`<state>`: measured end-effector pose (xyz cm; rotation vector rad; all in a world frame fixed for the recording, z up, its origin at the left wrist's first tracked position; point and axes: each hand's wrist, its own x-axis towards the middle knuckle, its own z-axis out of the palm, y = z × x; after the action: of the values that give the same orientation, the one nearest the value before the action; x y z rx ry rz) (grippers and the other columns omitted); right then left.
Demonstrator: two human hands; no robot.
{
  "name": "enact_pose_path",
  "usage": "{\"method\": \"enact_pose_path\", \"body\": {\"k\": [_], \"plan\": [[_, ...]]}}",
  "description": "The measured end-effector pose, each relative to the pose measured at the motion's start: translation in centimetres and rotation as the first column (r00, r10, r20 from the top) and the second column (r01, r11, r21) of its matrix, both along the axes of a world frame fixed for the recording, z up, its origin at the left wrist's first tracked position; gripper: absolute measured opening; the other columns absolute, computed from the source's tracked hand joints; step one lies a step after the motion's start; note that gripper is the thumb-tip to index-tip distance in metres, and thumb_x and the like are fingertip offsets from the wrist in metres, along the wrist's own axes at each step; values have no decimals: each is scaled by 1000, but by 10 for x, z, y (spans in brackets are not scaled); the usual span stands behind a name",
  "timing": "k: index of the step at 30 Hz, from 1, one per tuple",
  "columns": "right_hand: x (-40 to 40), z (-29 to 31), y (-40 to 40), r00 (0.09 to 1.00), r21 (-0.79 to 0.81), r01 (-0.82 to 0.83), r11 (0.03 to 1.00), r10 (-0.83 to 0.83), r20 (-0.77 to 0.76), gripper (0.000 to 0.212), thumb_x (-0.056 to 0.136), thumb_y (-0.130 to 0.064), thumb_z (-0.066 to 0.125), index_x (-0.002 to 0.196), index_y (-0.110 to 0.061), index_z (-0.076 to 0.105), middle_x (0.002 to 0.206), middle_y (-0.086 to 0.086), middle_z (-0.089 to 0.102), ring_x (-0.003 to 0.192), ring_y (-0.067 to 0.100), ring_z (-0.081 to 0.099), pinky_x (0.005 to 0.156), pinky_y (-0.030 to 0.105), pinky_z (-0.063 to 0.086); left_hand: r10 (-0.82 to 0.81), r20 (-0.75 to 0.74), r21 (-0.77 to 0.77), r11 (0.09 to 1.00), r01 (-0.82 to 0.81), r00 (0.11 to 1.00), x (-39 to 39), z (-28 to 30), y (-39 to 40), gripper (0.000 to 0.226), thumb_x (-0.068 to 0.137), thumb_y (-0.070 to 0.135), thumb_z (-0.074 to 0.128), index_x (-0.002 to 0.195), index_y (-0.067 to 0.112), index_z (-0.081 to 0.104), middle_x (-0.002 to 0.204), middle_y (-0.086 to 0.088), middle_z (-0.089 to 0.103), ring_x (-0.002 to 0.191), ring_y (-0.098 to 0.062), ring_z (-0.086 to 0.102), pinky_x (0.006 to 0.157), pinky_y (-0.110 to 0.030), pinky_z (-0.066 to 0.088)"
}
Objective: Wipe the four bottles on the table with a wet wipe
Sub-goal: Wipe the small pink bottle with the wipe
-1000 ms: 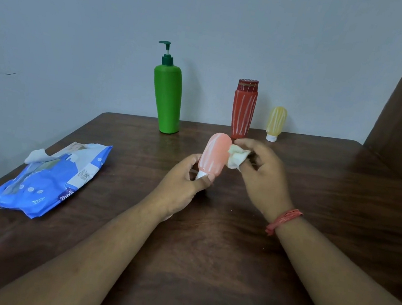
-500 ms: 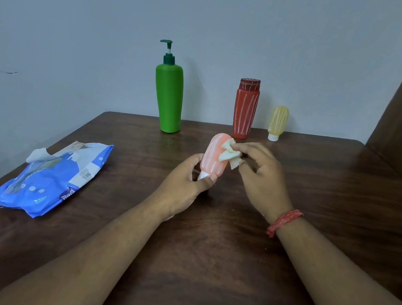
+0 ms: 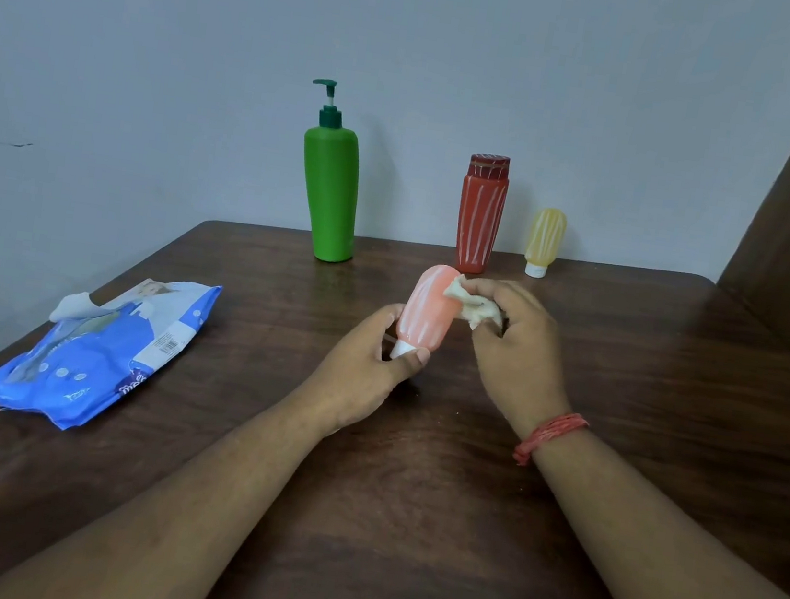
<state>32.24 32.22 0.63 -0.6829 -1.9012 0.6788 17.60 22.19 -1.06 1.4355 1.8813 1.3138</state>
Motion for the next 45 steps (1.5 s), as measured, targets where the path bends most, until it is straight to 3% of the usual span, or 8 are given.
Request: {"method": "enact_pose_path", "body": {"k": [11, 16, 20, 27, 31, 36, 41, 45], "plan": [[-6, -4, -5, 989, 396, 4, 918, -61, 133, 30, 86, 3, 68, 113, -8, 73, 102, 3, 63, 94, 5, 52, 83, 1, 35, -11, 98, 51, 999, 6, 995, -2, -2, 0, 37, 93, 33, 69, 128, 34, 58, 111, 11, 70, 104, -16, 67, 100, -47, 53], [0, 3, 5, 987, 412, 109, 905, -148, 63, 24, 86, 4, 69, 108, -6, 74, 102, 7, 66, 95, 19, 62, 85, 28, 51, -76, 118, 37, 997, 72, 990, 4, -3, 1, 40, 94, 32, 69, 132, 30, 56, 113, 5, 70, 102, -15, 68, 102, -46, 52], [0, 0, 0, 982, 435, -33, 900, -51, 180, 27, 85, 1, 71, 110, -9, 74, 103, 3, 66, 97, 17, 61, 83, 26, 51, -70, 171, 59, 996, 61, 983, 1, -2, -2, 31, 95, 22, 69, 124, 31, 60, 110, 5, 72, 99, -13, 69, 102, -44, 52], [7, 5, 8, 984, 355, 104, 929, -149, 101, 25, 90, -2, 68, 112, -10, 74, 105, 3, 65, 97, 15, 60, 84, 25, 49, -111, 60, 21, 994, 110, 992, 5, -3, 0, 48, 86, 40, 67, 132, 32, 55, 115, 12, 68, 107, -18, 65, 102, -47, 50], [2, 0, -3, 973, 382, -127, 915, 41, 226, 28, 87, -1, 70, 112, -11, 74, 104, 1, 65, 96, 14, 62, 82, 26, 53, -49, 111, 79, 996, 40, 993, -1, -5, 0, 31, 93, 29, 70, 121, 40, 60, 114, 12, 70, 109, -13, 63, 102, -47, 51], [2, 1, 1, 988, 403, -11, 915, -53, 147, 25, 85, 1, 71, 105, -11, 75, 101, 2, 64, 94, 16, 61, 79, 27, 53, -59, 130, 81, 996, 48, 990, 2, -5, 2, 32, 94, 29, 70, 122, 39, 60, 112, 10, 71, 106, -16, 65, 102, -47, 51], [1, -3, -9, 951, 322, -207, 924, 112, 290, 19, 86, -7, 73, 105, -11, 74, 103, -1, 64, 93, 14, 62, 76, 23, 52, -57, 309, 135, 991, 15, 950, -1, -5, 1, 35, 91, 27, 71, 125, 23, 63, 118, -5, 71, 108, -22, 69, 104, -52, 50], [0, 0, -5, 988, 362, -55, 930, -2, 154, 16, 86, -4, 72, 99, -12, 74, 98, 0, 64, 88, 10, 60, 74, 16, 48, -89, 255, 117, 991, 61, 963, 1, -5, 0, 32, 93, 28, 70, 124, 24, 62, 108, 1, 72, 98, -17, 71, 104, -52, 50]]}}
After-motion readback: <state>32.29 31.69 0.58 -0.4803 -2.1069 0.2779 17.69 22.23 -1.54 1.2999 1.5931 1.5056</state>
